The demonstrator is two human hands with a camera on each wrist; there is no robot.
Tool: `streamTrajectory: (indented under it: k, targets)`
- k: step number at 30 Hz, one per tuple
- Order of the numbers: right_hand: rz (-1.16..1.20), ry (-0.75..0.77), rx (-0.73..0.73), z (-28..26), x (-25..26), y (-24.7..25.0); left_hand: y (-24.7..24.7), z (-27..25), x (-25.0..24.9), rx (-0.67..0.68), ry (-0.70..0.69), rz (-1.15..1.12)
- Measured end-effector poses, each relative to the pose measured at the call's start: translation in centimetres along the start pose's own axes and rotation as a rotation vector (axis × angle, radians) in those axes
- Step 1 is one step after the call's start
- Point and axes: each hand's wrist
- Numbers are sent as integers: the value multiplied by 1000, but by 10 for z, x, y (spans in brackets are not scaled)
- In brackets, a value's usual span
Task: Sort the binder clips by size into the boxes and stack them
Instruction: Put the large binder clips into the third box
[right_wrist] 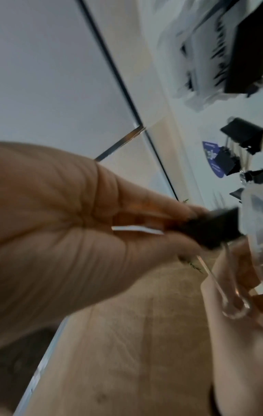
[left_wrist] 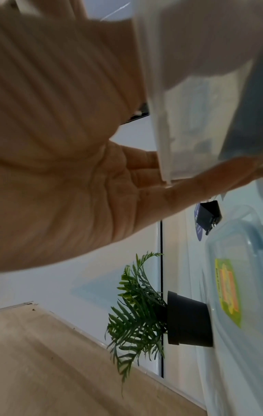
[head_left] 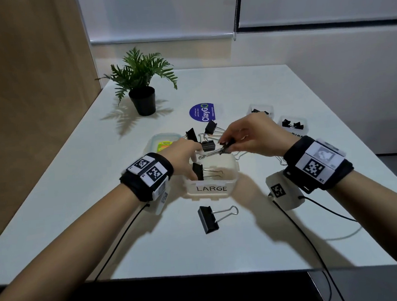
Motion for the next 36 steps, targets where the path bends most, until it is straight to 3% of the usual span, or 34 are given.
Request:
streamTrajectory:
  k: [4,10,16,24,36]
  targets:
    - [-173,138,75,-5,11,-8,1,0,0,8,-7,-7]
    - [-680,225,141,-5,32,-25,3,-2,1,11,-4,-57]
    - [-910,312,300,-5,49,-37,4,-1,1,17,6,-73]
    - [-923,293,312,-11,34,-39,3,-1,2,23,29,-77]
    - [-804,96,246,-4,28,-40,2,-2,1,24,35,-56]
Point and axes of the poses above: each hand's wrist, its own z-axis towards the middle knuckle, its own y-axis out of the back of the hand, x = y × z, and after that the axes turned 14 degrees about -x, right-handed
